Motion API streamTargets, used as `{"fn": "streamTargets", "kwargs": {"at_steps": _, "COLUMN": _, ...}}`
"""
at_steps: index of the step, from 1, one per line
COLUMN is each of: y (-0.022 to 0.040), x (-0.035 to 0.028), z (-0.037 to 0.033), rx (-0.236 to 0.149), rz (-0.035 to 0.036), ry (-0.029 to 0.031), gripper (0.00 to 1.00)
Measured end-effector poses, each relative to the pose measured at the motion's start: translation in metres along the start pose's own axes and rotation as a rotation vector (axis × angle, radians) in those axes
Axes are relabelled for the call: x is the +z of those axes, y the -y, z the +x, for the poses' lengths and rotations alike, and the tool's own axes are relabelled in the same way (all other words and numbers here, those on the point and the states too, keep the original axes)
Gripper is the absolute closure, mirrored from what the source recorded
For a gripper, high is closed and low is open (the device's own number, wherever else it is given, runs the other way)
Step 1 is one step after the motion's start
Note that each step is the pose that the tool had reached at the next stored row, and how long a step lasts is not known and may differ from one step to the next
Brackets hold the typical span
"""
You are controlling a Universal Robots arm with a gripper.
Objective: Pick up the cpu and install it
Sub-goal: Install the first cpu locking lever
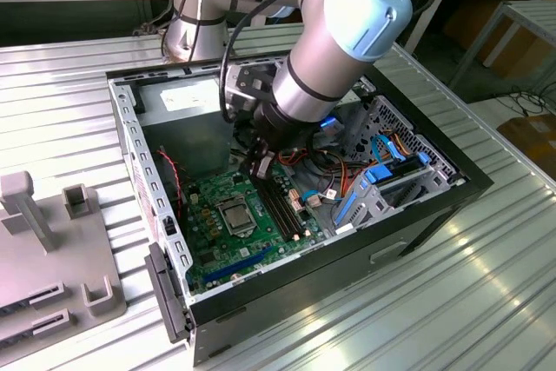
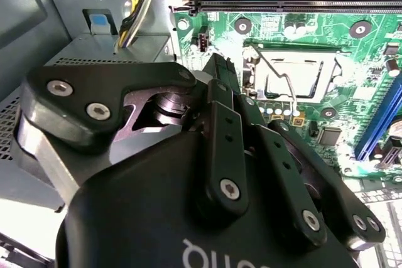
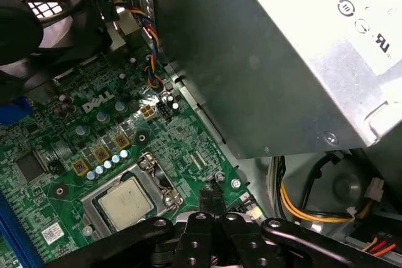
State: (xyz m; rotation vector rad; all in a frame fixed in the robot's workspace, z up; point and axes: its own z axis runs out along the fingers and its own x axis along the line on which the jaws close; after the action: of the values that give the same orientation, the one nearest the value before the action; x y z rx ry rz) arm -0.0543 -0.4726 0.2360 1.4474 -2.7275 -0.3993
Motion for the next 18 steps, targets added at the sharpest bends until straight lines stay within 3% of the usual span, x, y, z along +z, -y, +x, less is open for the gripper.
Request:
{"fn": "streamTargets", "kwargs": {"at_steps": 7, "y": 0.0028, "x": -0.0011, "z": 0.0042, "rx": -0.007, "rz": 0.0001, "ry": -0.0020, "gripper": 0.89}}
{"fn": "streamTargets", "kwargs": {"at_steps": 8, "y": 0.0031, "x": -0.0013, "z": 0.0050, "rx": -0.010, "rz": 0.0009, "ry": -0.0040, "gripper": 0.89}}
{"fn": "streamTargets", "kwargs": {"at_steps": 10, "y": 0.0030, "x": -0.0013, "z": 0.0057, "rx": -0.042, "rz": 0.0015, "ry": -0.0171, "gripper": 0.89}}
{"fn": "streamTargets", "kwargs": {"at_steps": 12, "y": 0.0031, "x": -0.0015, "z": 0.0061, "rx": -0.075, "rz": 0.0014, "ry": -0.0240, "gripper": 0.89}}
{"fn": "streamTargets", "kwargs": {"at_steps": 14, "y": 0.0034, "x": -0.0012, "z": 0.0062, "rx": -0.093, "rz": 0.0090, "ry": -0.0221, "gripper": 0.89}}
{"fn": "streamTargets", "kwargs": {"at_steps": 17, "y": 0.0036, "x": -0.0010, "z": 0.0067, "rx": -0.116, "rz": 0.0303, "ry": -0.0128, "gripper": 0.89}}
{"fn": "streamTargets", "kwargs": {"at_steps": 18, "y": 0.0034, "x": -0.0009, "z": 0.0072, "rx": -0.122, "rz": 0.0337, "ry": -0.0116, "gripper": 0.89}}
